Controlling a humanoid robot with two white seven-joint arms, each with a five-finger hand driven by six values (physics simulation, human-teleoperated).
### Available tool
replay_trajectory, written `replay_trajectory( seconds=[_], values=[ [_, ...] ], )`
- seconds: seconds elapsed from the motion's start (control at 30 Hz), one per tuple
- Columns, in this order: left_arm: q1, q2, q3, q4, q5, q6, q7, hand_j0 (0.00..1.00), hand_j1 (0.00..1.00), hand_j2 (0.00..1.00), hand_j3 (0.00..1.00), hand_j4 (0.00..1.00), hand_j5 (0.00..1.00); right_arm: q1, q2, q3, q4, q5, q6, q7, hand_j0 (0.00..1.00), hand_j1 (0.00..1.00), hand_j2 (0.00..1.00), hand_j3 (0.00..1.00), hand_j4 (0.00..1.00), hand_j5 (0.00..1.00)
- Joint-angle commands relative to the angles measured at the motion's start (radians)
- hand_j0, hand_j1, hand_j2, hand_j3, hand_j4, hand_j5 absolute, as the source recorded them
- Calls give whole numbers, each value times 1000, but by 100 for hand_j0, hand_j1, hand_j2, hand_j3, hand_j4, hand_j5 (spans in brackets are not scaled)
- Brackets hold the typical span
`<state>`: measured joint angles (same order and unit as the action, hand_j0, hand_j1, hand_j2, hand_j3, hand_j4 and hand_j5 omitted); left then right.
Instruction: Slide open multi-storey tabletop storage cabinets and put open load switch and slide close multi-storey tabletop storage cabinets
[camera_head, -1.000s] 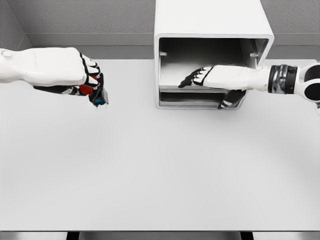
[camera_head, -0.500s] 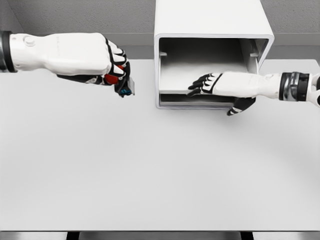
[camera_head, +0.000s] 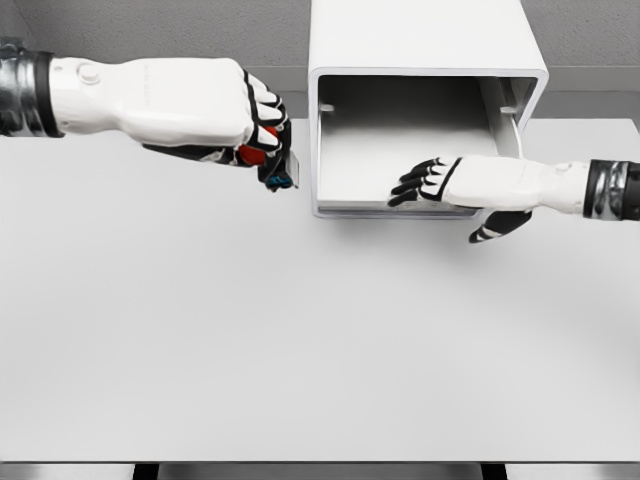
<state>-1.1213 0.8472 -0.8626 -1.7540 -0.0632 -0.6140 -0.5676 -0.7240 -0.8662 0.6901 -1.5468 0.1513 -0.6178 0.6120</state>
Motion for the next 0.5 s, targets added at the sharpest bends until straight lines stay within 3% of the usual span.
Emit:
replay_trajectory(
  seconds=[0.0, 0.23, 0.33, 0.4, 0.47],
  values=[
    [0, -25, 1, 1, 2, 3, -2, 35, 35, 35, 35, 35, 35, 0, -33, -41, -35, -13, 7, -1, 100, 100, 100, 100, 100, 100],
    [-26, -103, 1, 7, 0, 3, -43, 35, 35, 35, 35, 35, 35, 20, -73, -144, -85, -21, 7, -1, 100, 100, 100, 100, 100, 100],
    [-40, -184, -1, 24, -3, 3, -43, 35, 35, 35, 35, 35, 35, 103, -116, -273, -101, -52, 7, -1, 100, 100, 100, 100, 100, 100],
    [-64, -235, -1, 50, -50, 3, -43, 35, 35, 35, 35, 35, 35, 155, -139, -356, -99, -72, 7, -1, 100, 100, 100, 100, 100, 100],
    [-86, -298, -3, 56, -109, 3, -43, 35, 35, 35, 35, 35, 35, 160, -140, -363, -99, -72, 7, -1, 100, 100, 100, 100, 100, 100]
  ],
)
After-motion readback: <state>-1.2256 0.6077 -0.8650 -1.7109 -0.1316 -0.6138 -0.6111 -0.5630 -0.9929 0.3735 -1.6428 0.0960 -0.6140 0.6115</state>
